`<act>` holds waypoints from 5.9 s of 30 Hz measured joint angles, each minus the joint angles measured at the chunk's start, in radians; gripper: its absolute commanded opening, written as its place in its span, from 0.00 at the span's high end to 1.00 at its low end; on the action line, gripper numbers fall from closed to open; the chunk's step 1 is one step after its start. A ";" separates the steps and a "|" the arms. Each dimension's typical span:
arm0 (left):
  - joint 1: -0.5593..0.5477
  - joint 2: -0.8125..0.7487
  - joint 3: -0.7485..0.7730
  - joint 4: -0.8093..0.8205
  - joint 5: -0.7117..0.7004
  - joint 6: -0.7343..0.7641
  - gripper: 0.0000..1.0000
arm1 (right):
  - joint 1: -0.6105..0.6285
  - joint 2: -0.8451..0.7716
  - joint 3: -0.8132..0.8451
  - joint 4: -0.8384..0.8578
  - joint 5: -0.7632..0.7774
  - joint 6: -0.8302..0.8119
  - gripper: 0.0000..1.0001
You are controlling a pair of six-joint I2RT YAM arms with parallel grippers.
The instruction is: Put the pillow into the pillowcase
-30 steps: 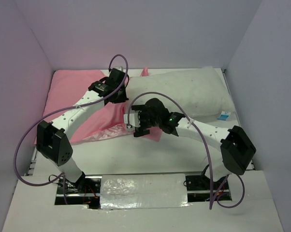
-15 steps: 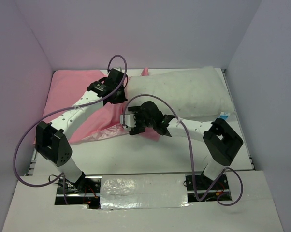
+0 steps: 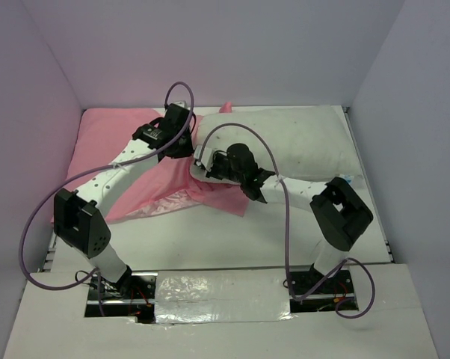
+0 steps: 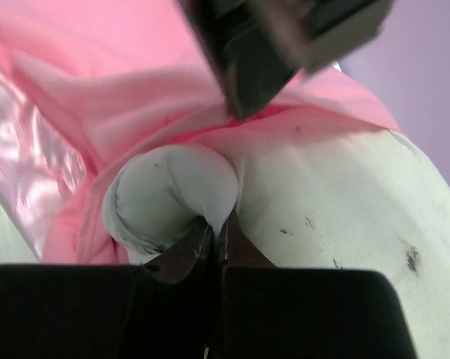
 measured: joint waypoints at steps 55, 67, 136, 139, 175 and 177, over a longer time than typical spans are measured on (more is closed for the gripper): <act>-0.018 -0.025 0.169 -0.138 0.061 -0.005 0.88 | -0.087 0.005 -0.038 0.180 -0.127 1.316 0.26; -0.021 -0.024 0.175 -0.153 0.053 0.044 0.01 | -0.233 -0.275 -0.024 -0.119 -0.060 1.092 0.20; 0.046 0.477 0.793 -0.169 -0.013 0.285 1.00 | -0.352 0.166 0.562 -0.510 -0.504 0.335 1.00; 0.013 0.408 0.774 -0.162 -0.002 0.288 1.00 | -0.336 0.118 0.483 -0.381 -0.481 0.404 1.00; -0.128 0.013 0.154 -0.074 -0.029 0.129 0.01 | -0.362 -0.009 0.277 -0.201 -0.091 0.709 0.00; -0.127 -0.099 0.049 -0.050 -0.050 0.098 0.01 | -0.361 -0.071 0.272 -0.236 -0.139 0.627 0.00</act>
